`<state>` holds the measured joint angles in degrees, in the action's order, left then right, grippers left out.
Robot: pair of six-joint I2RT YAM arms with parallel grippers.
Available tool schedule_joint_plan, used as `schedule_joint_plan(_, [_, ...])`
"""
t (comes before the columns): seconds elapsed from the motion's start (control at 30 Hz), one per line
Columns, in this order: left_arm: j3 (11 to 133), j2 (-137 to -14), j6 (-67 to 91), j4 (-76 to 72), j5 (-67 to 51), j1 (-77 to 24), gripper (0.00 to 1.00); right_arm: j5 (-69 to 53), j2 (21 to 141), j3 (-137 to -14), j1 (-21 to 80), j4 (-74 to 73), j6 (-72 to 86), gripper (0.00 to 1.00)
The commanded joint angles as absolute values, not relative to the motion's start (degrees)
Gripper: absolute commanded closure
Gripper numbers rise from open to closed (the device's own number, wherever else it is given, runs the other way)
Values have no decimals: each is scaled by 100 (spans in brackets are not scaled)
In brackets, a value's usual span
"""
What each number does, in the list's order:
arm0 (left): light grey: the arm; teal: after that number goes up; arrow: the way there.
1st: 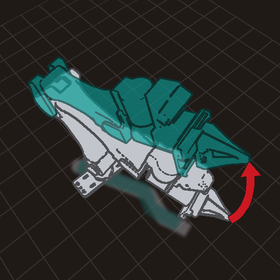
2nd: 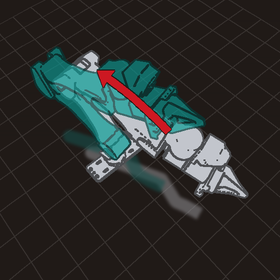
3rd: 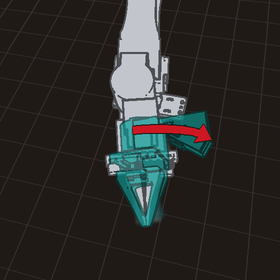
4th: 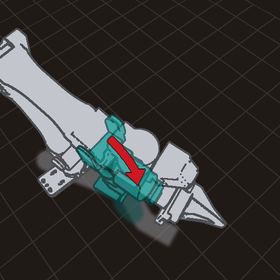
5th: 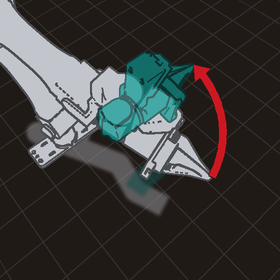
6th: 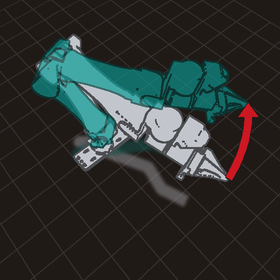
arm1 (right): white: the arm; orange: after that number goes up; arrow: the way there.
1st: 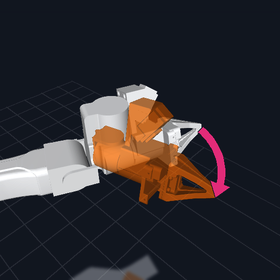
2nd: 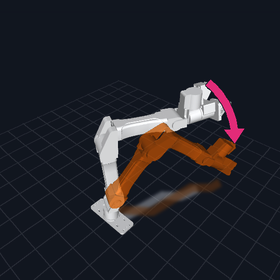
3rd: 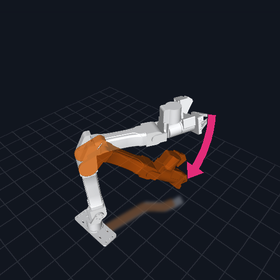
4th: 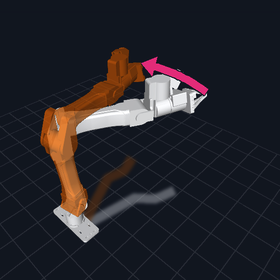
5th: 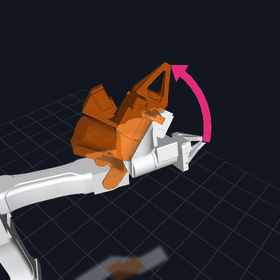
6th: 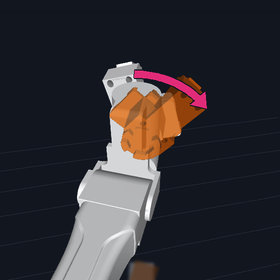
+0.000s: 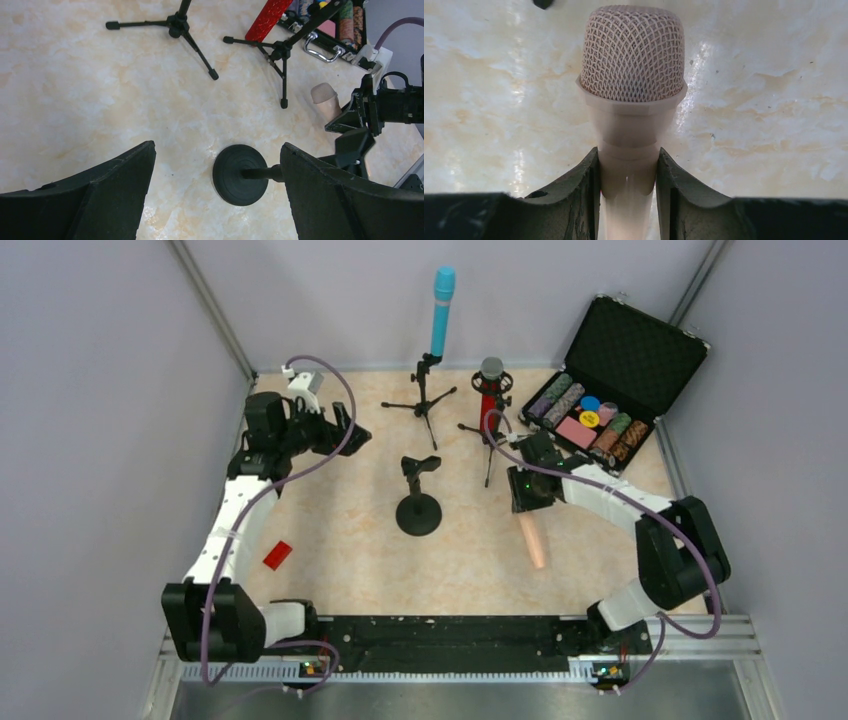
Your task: Attach the microphones to the stand
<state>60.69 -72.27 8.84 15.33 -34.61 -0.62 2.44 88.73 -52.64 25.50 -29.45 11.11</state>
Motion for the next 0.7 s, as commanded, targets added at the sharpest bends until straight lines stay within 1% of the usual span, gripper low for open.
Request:
schedule_joint_plan(0.0, [5990,-6619,903,933,-3499,-39,1,-105,8080,-5604,2619,-2566,1095,100])
schedule_joint_plan(0.33, [5679,-6206,1416,75,-4209,-42,1,-948,6756,-5485,2606,-1601,991,100])
schedule_joint_plan(0.5, [5678,-6202,1666,-138,-4230,-36,1,-1443,5930,-5185,2610,-677,988,100])
schedule_joint_plan(0.67, [5585,-6192,1912,-399,-4110,-37,1,-1533,5358,-4942,2606,25,1091,100])
